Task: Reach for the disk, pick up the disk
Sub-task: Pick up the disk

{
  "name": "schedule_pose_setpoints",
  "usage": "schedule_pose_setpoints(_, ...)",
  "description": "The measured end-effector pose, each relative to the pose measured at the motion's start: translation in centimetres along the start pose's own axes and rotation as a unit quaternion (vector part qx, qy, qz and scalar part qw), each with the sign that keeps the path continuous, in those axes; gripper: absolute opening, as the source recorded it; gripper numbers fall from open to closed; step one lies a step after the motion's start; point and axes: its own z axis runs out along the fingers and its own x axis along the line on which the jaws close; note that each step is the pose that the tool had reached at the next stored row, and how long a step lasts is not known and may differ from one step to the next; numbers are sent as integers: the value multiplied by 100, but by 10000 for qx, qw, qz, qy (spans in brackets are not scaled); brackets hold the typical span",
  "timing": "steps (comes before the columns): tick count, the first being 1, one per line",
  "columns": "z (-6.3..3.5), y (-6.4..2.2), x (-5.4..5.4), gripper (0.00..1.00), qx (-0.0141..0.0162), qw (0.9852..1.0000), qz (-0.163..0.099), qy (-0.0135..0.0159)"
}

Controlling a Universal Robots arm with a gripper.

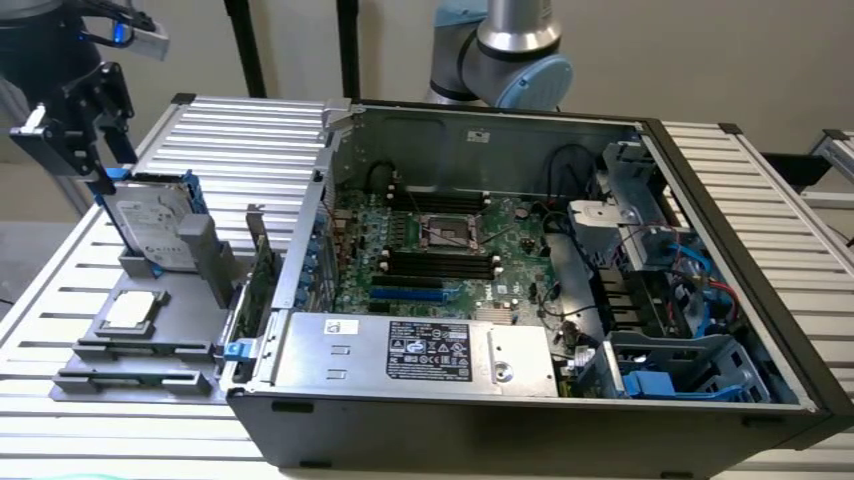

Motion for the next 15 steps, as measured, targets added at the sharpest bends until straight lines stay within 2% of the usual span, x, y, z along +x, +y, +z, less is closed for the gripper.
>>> schedule_pose_setpoints(10,180,18,-3,60,3,10000,0,1)
schedule_pose_setpoints(15,219,19,-17,60,2,10000,0,1)
